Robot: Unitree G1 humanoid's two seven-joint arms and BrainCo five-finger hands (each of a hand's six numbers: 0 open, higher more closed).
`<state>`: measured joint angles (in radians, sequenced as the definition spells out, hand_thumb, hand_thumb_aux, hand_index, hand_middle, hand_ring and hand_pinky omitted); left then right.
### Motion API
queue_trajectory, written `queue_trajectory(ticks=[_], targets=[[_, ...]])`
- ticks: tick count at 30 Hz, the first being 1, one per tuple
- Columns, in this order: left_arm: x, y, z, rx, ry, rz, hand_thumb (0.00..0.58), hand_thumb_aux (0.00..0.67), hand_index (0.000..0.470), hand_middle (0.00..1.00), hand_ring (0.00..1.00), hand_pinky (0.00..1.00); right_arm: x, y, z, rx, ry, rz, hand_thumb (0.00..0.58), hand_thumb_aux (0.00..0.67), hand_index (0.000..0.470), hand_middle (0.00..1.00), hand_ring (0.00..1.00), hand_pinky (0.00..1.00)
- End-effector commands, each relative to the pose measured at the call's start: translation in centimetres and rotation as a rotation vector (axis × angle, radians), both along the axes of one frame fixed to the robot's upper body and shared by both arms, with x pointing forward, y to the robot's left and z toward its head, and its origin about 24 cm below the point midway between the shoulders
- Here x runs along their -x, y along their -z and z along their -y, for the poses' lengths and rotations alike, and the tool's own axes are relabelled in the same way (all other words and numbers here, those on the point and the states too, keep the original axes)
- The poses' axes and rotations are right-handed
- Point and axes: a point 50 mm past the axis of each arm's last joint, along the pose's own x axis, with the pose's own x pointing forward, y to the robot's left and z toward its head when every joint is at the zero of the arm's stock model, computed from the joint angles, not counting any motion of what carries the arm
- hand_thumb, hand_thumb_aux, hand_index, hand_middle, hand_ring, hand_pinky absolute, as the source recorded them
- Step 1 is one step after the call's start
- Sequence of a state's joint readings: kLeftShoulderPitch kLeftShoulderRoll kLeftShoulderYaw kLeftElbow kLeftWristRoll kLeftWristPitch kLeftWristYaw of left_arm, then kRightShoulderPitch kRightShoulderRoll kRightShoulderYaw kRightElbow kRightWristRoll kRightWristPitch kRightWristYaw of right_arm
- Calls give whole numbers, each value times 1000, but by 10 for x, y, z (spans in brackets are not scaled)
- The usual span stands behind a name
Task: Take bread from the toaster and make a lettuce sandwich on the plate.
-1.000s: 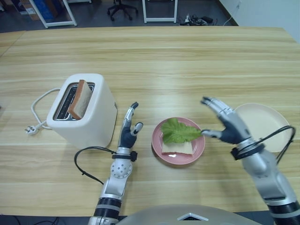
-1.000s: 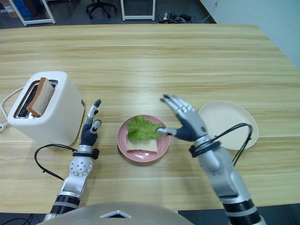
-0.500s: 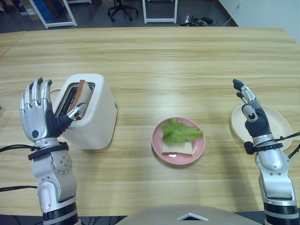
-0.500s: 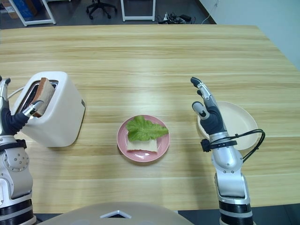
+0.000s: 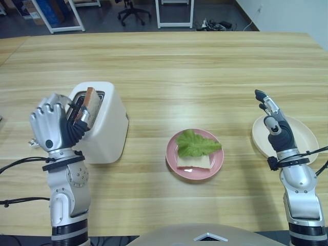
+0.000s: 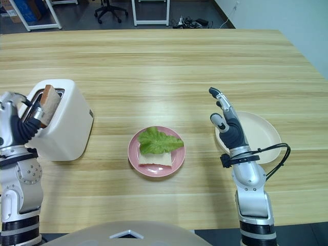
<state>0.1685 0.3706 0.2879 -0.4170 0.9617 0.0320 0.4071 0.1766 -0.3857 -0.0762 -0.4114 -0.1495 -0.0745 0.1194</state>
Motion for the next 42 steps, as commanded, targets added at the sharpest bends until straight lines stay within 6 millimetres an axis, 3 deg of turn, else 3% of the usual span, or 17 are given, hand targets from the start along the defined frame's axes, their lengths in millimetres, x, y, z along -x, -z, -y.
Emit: queue_trajectory(ticks=[1, 6, 9, 10, 11, 12, 16, 20, 27, 28, 29, 30, 40, 42], targets=[[21, -46, 13, -147, 57, 378, 580, 670, 470, 1000, 1000, 1000, -2, 5, 0, 2, 5, -25, 0, 0, 0, 0, 0, 0], [38, -82, 22, -24, 236, 663, 580, 670, 470, 1000, 1000, 1000, -5, 11, 0, -13, 14, -42, 0, 0, 0, 0, 0, 0], [20, -69, 25, 3, 291, 438, 580, 657, 461, 1000, 1000, 1000, -6, 15, -2, -20, 14, -52, 0, 0, 0, 0, 0, 0], [12, -56, 22, 27, 277, 328, 443, 344, 241, 647, 647, 647, -6, 16, -2, -22, 14, -56, 0, 0, 0, 0, 0, 0], [7, -45, 18, 38, 243, 236, 71, 42, 29, 0, 0, 0, -6, 17, -2, -23, 14, -59, 0, 0, 0, 0, 0, 0], [3, -34, 13, 45, 200, 146, 0, 0, 0, 0, 0, 0, -5, 18, -2, -24, 15, -61, 0, 0, 0, 0, 0, 0], [-1, 7, -6, 96, 78, -166, 0, 0, 0, 0, 0, 0, -4, 21, -1, -24, 16, -77, 0, 0, 0, 0, 0, 0], [0, 43, -8, 107, 38, -416, 0, 0, 0, 0, 0, 0, -4, 24, -2, -23, 15, -86, 0, 0, 0, 0, 0, 0], [2, 56, -14, 129, -34, -518, 0, 0, 0, 0, 0, 0, -4, 26, -2, -19, 13, -91, 0, 0, 0, 0, 0, 0], [2, 57, -14, 138, -38, -523, 96, 58, 41, 0, 0, 0, -4, 26, -2, -18, 13, -91, 0, 0, 0, 0, 0, 0], [2, 58, -14, 147, -43, -525, 237, 155, 109, 0, 0, 0, -4, 26, -2, -18, 13, -92, 0, 0, 0, 0, 0, 0], [3, 58, -14, 157, -50, -521, 432, 331, 232, 0, 0, 0, -4, 26, -2, -17, 13, -93, 0, 0, 0, 0, 0, 0], [4, 51, -19, 184, -97, -479, 403, 300, 210, 0, 0, 0, -2, 28, -2, -13, 18, -96, 0, 0, 0, 0, 0, 0], [4, 51, -18, 190, -94, -482, 485, 399, 280, 0, 0, 0, -2, 28, -1, -10, 19, -98, 0, 0, 0, 0, 0, 0]])
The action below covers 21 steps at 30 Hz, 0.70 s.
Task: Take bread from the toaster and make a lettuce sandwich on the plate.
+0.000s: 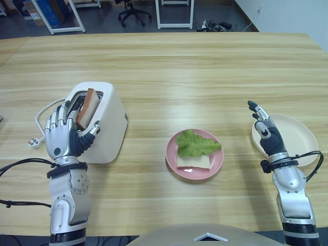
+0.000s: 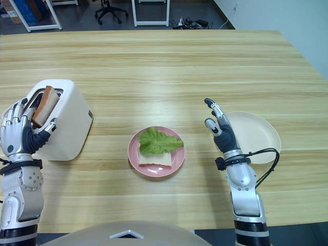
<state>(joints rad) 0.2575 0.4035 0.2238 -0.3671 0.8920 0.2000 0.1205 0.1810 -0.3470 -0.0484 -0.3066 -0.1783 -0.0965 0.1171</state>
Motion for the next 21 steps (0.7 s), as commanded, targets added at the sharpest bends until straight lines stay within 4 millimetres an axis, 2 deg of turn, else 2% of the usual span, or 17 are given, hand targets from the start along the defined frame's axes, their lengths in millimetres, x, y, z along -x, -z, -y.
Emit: queue_trajectory(ticks=[1, 2, 3, 5, 6, 7, 8, 10, 12, 13, 14, 15, 17, 18, 19, 20, 21], targets=[[2, 5, -4, 28, -38, -33, 509, 436, 306, 0, 0, 0, 1, 2, 0, 9, 2, -9, 0, 0, 0, 0, 0, 0], [2, 5, -4, 32, -38, -27, 538, 489, 343, 0, 0, 0, 1, 2, 0, 10, 3, -9, 0, 0, 0, 0, 0, 0], [2, 4, -4, 43, -38, -19, 547, 510, 358, 0, 0, 0, 2, 2, 1, 12, 4, -10, 0, 0, 0, 0, 0, 0], [2, 3, -5, 63, -48, -4, 538, 489, 343, 0, 0, 0, 2, 2, 1, 14, 5, -10, 0, 0, 0, 0, 0, 0], [2, 2, -6, 70, -54, 0, 500, 420, 295, 0, 0, 0, 2, 2, 1, 15, 6, -10, 0, 0, 0, 0, 0, 0], [3, 1, -7, 75, -62, 4, 368, 265, 186, 0, 0, 0, 2, 2, 1, 16, 6, -9, 0, 0, 0, 0, 0, 0], [3, 0, -8, 78, -66, 7, 297, 202, 142, 0, 0, 0, 3, 2, 1, 16, 7, -9, 0, 0, 0, 0, 0, 0], [3, -1, -9, 80, -71, 2, 294, 200, 140, 0, 0, 0, 3, 2, 1, 18, 8, -9, 0, 0, 0, 0, 0, 0], [2, 2, -10, 77, -66, -32, 352, 250, 175, 0, 0, 0, 3, 2, 2, 19, 8, -7, 0, 0, 0, 0, 0, 0], [2, 5, -9, 76, -59, -56, 445, 347, 243, 0, 0, 0, 3, 2, 2, 19, 8, -7, 0, 0, 0, 0, 0, 0], [2, 8, -8, 80, -51, -77, 458, 363, 254, 0, 0, 0, 3, 1, 2, 19, 8, -6, 0, 0, 0, 0, 0, 0], [1, 11, -7, 88, -45, -96, 500, 420, 295, 0, 0, 0, 2, 1, 2, 19, 8, -6, 0, 0, 0, 0, 0, 0], [1, 15, -6, 105, -42, -120, 570, 583, 409, 0, 0, 0, 2, 1, 2, 20, 7, -5, 0, 0, 0, 0, 0, 0], [1, 16, -6, 114, -43, -125, 580, 670, 470, 0, 0, 0, 2, 1, 2, 20, 7, -5, 0, 0, 0, 0, 0, 0], [1, 16, -6, 121, -45, -123, 580, 670, 470, 125, 125, 125, 2, 1, 2, 20, 7, -5, 0, 0, 0, 0, 0, 0], [1, 15, -6, 127, -48, -110, 580, 670, 470, 510, 510, 510, 2, 1, 3, 21, 8, -5, 0, 0, 0, 0, 0, 0], [1, 12, -6, 127, -49, -78, 580, 670, 470, 773, 773, 773, 2, 1, 3, 21, 10, -6, 0, 0, 0, 0, 0, 0]])
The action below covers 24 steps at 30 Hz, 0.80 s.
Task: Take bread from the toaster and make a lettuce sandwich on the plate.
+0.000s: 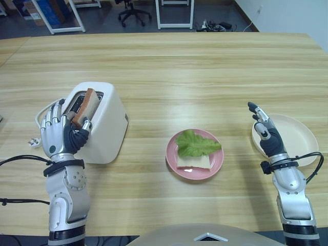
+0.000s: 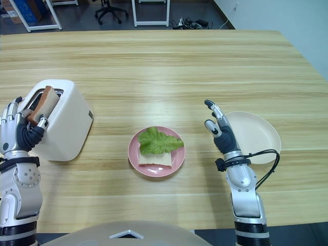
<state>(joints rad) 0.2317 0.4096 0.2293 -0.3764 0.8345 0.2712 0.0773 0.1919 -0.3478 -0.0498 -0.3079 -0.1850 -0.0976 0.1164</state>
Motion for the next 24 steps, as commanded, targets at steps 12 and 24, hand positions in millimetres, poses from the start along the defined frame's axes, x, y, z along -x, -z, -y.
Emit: queue_trajectory(ticks=[12, 24], targets=[[31, -111, 18, -245, 105, 903, 580, 670, 470, 1000, 1000, 1000, -1, 2, 1, -3, 15, 0, 0, 0, 0, 0, 0, 0], [-23, -65, 121, 643, 1039, 396, 580, 670, 470, 1000, 1000, 1000, -4, 3, 3, -35, 38, 9, 0, 0, 0, 0, 0, 0]])
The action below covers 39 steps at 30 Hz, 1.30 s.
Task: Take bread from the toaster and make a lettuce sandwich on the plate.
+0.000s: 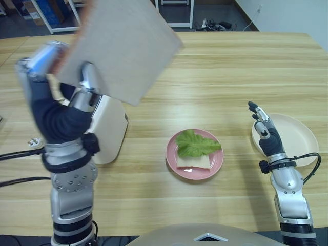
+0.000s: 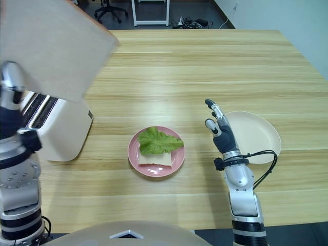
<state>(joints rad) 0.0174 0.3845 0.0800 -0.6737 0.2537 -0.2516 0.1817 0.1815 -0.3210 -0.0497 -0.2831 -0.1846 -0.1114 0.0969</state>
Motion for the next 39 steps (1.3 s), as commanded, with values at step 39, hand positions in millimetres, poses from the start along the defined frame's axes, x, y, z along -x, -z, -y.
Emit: queue_trajectory(ticks=[39], targets=[[-120, 191, 55, -638, 680, -1208, 580, 670, 470, 1000, 1000, 1000, 33, 30, -62, 783, -372, 246, 0, 0, 0, 0, 0, 0]])
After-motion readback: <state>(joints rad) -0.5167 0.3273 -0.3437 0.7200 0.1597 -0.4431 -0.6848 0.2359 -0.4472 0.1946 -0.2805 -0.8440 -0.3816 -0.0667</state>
